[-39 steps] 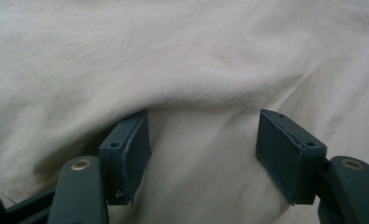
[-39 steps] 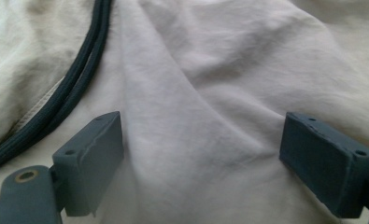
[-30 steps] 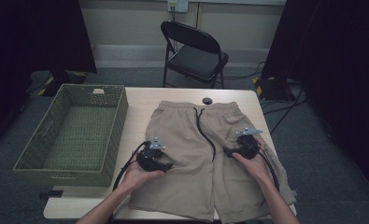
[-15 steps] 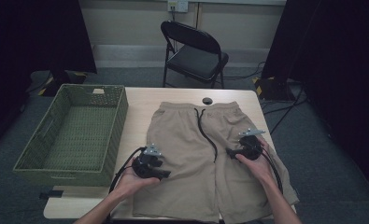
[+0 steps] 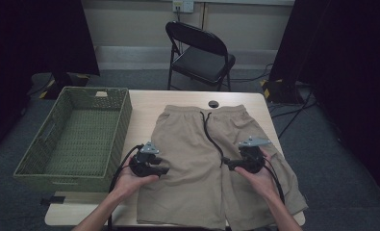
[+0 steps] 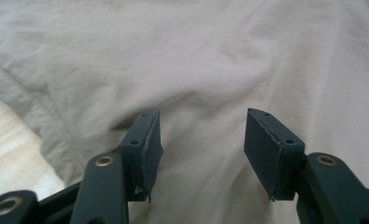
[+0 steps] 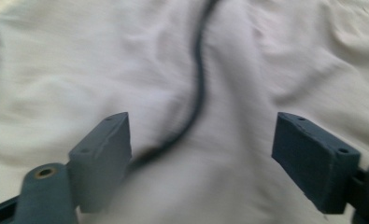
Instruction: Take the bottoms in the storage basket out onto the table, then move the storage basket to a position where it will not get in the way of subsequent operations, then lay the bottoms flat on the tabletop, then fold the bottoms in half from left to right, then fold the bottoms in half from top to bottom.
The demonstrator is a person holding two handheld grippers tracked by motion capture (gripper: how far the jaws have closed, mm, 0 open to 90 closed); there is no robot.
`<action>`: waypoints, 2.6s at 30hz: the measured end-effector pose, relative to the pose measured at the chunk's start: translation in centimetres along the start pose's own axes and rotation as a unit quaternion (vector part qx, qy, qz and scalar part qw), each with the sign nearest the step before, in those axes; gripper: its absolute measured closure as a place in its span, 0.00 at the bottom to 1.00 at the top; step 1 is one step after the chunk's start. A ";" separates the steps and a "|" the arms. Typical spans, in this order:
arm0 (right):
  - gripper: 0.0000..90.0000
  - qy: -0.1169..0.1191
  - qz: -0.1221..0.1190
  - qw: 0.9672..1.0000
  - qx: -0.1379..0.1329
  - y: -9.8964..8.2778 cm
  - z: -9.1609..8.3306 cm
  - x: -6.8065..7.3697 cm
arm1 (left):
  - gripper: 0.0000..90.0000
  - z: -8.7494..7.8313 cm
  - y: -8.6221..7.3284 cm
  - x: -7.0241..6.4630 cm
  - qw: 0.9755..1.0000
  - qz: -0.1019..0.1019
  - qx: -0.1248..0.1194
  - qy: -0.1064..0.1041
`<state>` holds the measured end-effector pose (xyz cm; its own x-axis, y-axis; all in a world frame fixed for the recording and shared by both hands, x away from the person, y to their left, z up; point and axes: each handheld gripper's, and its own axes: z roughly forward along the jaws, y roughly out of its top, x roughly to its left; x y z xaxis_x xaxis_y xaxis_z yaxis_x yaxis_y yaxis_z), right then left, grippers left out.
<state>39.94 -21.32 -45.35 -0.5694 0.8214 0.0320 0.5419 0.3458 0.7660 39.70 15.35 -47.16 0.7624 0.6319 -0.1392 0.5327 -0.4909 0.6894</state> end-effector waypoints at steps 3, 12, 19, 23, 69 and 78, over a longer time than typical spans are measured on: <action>0.22 0.025 -0.012 1.000 0.000 0.3 -0.1 2.0 | 0.50 -0.1 0.0 0.3 1.000 -0.007 -0.004 0.005; 0.26 0.088 -0.073 0.993 0.010 0.3 0.6 8.4 | 0.50 -0.3 0.0 0.8 1.000 -0.014 -0.009 0.009; 0.26 0.123 -0.105 0.987 0.022 0.4 1.5 12.0 | 0.50 0.0 -0.1 0.9 1.000 -0.015 -0.002 0.009; 0.26 0.145 -0.120 0.982 0.029 0.5 1.9 13.9 | 0.49 0.1 -0.1 1.0 1.000 -0.017 -0.002 0.009; 0.38 0.234 -0.191 0.951 0.070 1.0 7.7 25.2 | 0.57 1.1 -0.8 1.3 1.000 -0.019 0.016 0.000; 0.42 0.218 -0.215 0.951 0.052 -0.2 7.6 24.9 | 0.49 1.2 -0.7 1.2 1.000 -0.021 0.017 -0.005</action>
<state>30.33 2.55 -49.58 -0.9418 0.3359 0.0113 0.2468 0.6683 0.7017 40.71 15.76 -48.65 0.7431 0.6460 -0.1748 0.5763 -0.4849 0.6579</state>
